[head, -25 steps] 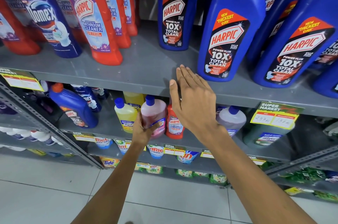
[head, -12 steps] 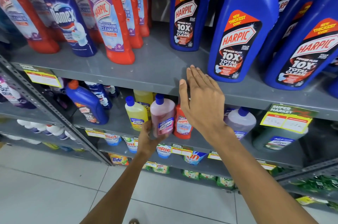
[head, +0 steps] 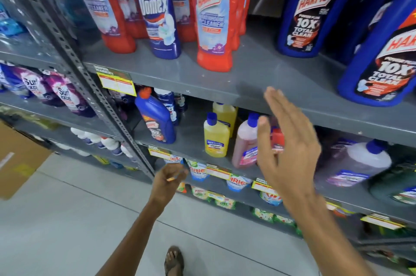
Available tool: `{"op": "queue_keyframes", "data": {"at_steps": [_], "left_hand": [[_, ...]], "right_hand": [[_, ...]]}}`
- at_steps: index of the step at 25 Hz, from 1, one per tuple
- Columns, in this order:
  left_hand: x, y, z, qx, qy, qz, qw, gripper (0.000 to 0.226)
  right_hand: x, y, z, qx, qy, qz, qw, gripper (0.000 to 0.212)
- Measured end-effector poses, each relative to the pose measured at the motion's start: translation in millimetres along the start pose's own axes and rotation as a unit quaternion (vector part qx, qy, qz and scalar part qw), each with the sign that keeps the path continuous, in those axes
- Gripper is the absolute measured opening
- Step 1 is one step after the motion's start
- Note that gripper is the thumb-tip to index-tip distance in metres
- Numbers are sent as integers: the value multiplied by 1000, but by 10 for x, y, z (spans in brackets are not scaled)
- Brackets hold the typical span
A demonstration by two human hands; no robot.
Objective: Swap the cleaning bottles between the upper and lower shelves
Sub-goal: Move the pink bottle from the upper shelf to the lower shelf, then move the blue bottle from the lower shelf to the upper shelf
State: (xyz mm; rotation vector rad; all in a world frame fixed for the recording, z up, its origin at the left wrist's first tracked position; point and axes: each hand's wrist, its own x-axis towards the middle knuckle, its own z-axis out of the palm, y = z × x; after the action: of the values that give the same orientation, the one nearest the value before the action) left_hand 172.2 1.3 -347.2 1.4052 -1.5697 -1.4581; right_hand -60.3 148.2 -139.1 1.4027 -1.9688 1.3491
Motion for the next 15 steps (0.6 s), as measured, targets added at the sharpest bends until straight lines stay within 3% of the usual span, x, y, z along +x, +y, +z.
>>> {"op": "queue_keyframes", "data": {"at_steps": [3,7,12,15], "left_hand": [[393,48,-488,7,18,18,1000,20],[948,118,-918,-7,42,22,999,41],[1515,195,-1148,33,3,45,998,86],[1796,274,-1162,39,-65,52,996,67]], "right_hand": [[-509,-307,641,58,-80,-37,994,41],[-987,-314,1695,19,-217,45,975,54],[-1432,-2,2781,-32,-287,136,948,66],[-1679,186,3253,-78,-280,129,948,63]]}}
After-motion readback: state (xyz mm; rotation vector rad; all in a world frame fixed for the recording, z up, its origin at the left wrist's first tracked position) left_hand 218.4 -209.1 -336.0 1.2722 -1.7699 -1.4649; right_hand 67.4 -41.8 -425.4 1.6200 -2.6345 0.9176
